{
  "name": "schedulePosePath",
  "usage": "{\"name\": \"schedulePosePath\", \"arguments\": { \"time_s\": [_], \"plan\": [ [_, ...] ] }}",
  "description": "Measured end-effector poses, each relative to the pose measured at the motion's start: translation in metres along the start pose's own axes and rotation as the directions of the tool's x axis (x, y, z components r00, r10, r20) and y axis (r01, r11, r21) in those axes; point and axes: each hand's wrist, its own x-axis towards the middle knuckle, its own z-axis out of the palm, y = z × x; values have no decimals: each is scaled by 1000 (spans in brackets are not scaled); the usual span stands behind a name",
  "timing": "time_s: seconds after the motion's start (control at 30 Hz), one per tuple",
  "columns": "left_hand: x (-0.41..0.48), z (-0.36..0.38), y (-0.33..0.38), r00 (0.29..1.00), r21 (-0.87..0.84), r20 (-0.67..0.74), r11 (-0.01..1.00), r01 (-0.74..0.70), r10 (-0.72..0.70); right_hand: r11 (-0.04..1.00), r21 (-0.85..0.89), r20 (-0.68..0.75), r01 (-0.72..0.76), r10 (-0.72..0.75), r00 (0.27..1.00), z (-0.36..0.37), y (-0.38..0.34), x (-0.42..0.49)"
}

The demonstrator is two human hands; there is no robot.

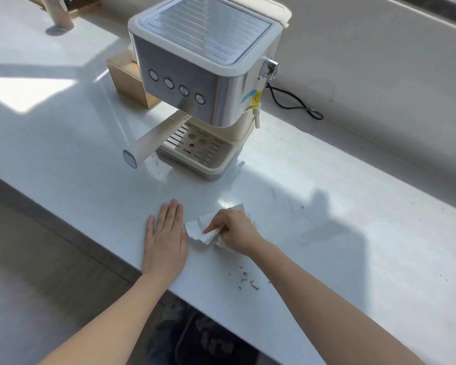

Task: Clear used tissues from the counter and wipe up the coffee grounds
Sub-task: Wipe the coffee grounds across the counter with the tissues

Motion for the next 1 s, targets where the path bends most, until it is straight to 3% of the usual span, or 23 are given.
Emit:
{"name": "schedulePosePath", "arguments": {
  "time_s": [0.37, 0.43, 0.53, 0.67, 0.87, 0.93, 1.0],
  "plan": [
    [0, 5, -3, 1000, 5, -12, 1000, -6, 6, 998, -1, 80, -61, 61, 995, 19, -7, -67],
    [-1, 5, -2, 1000, -7, -15, 1000, -8, 8, 980, 129, 3, -153, 154, 988, 12, -9, -66],
    [0, 5, -2, 1000, -19, -14, 1000, -4, 4, 831, 462, -167, -311, 425, 889, -19, -4, -57],
    [-1, 5, -3, 1000, -24, -19, 1000, -3, 2, 630, 724, -251, -282, 622, 742, -71, 33, -60],
    [1, 6, -4, 1000, -3, -9, 1000, -3, 3, 321, 899, -73, -298, 780, 621, -81, 77, -87],
    [1, 7, -4, 1000, 0, -8, 1000, -2, 2, 283, 912, -49, -298, 795, 605, -73, 80, -94],
    [1, 7, -4, 1000, -1, -4, 1000, -7, 7, 399, 854, -135, -333, 789, 600, -65, 82, -101]
  ]
}}
